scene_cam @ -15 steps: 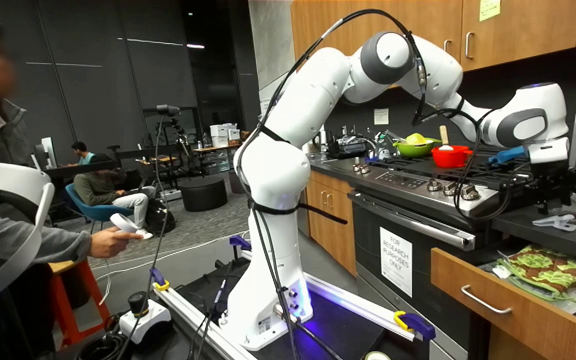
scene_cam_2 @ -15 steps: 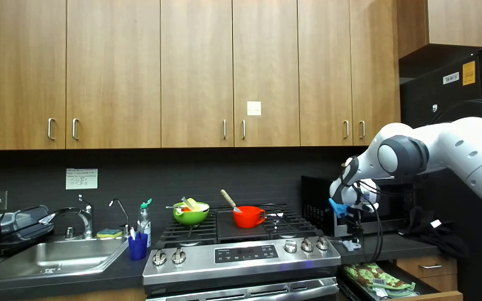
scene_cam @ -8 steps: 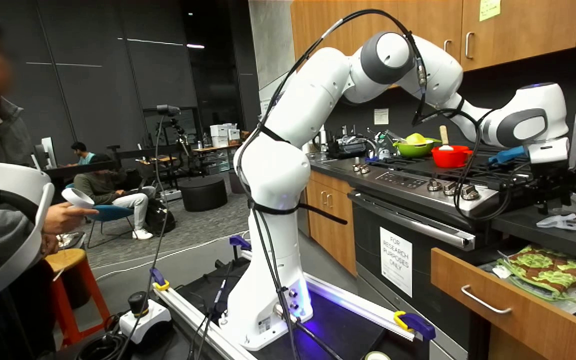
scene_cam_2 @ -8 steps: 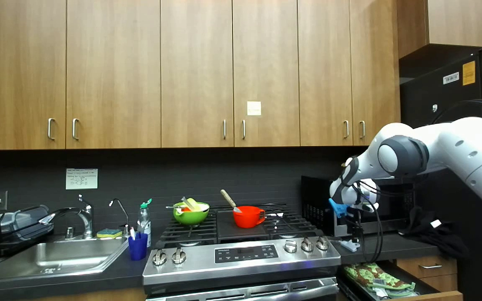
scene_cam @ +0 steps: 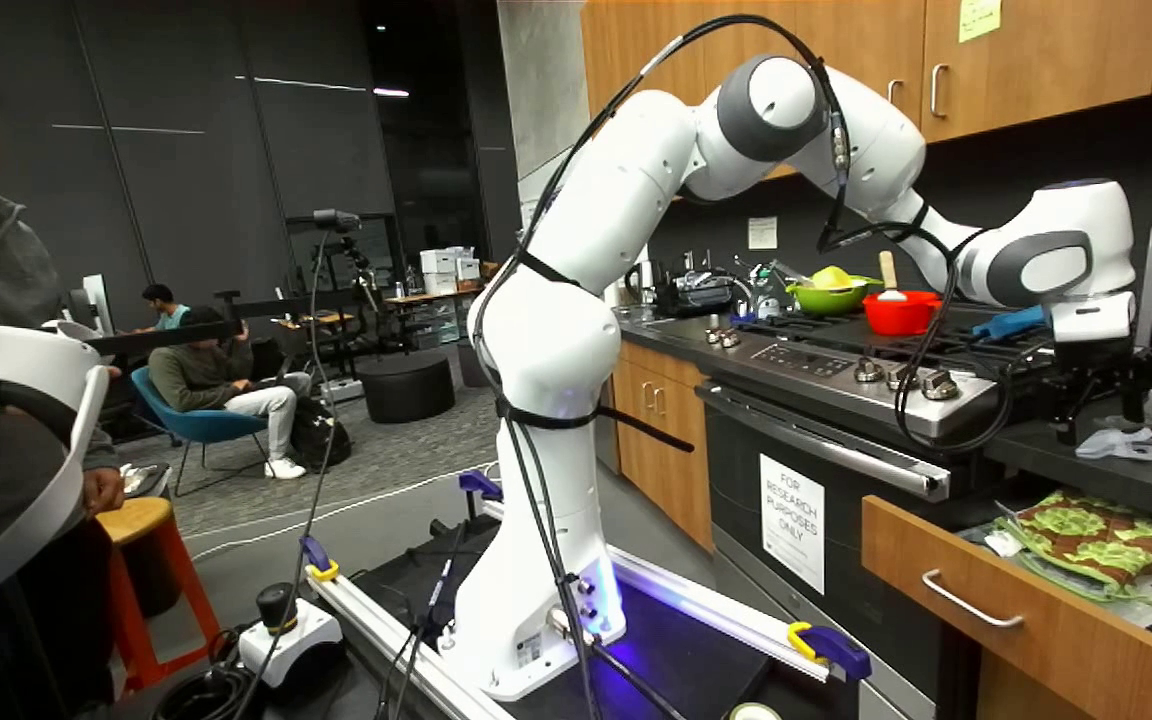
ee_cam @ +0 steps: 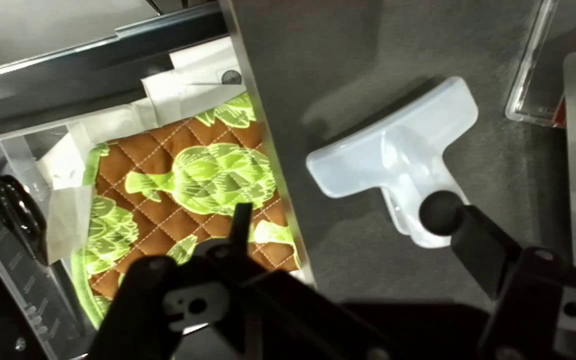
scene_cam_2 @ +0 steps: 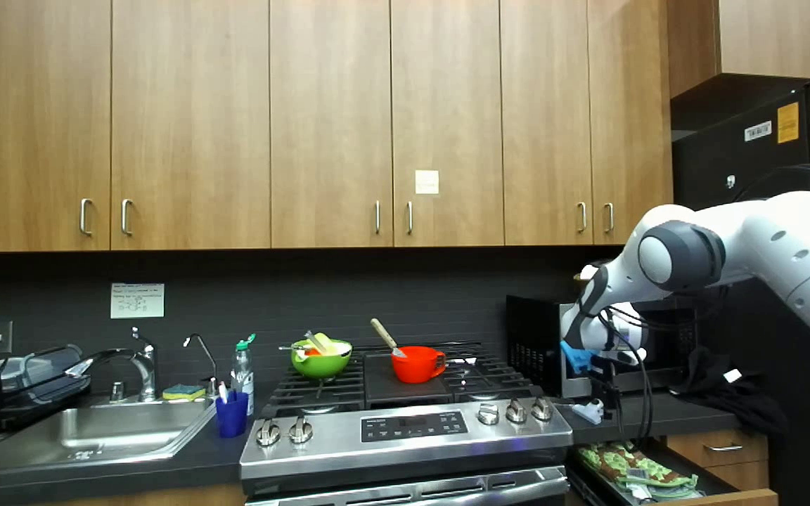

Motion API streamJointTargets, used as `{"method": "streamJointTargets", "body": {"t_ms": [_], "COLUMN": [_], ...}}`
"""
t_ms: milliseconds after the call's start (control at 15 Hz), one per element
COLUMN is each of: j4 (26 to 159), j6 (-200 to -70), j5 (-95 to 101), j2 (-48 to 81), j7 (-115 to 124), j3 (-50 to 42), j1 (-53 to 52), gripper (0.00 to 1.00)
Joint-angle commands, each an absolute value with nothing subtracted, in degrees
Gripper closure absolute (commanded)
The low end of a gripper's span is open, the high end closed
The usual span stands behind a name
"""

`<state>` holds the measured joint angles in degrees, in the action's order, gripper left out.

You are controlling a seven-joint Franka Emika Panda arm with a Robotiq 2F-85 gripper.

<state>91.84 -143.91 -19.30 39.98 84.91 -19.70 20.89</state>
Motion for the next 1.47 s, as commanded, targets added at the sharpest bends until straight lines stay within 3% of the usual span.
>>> {"method": "streamJointTargets", "body": {"t_ms": [0, 867, 1400], "j4": [102.13, 125.15, 131.61], "j6": [-146.63, -143.79, -138.29], "j5": [-20.5, -17.71, -14.56], "j2": [31.99, 15.67, 11.5], "j7": [83.55, 78.1, 75.77], "j3": [-19.15, -20.69, -21.7], "j1": [21.27, 19.5, 19.49], "gripper": [0.0, 0.0, 0.0]}}
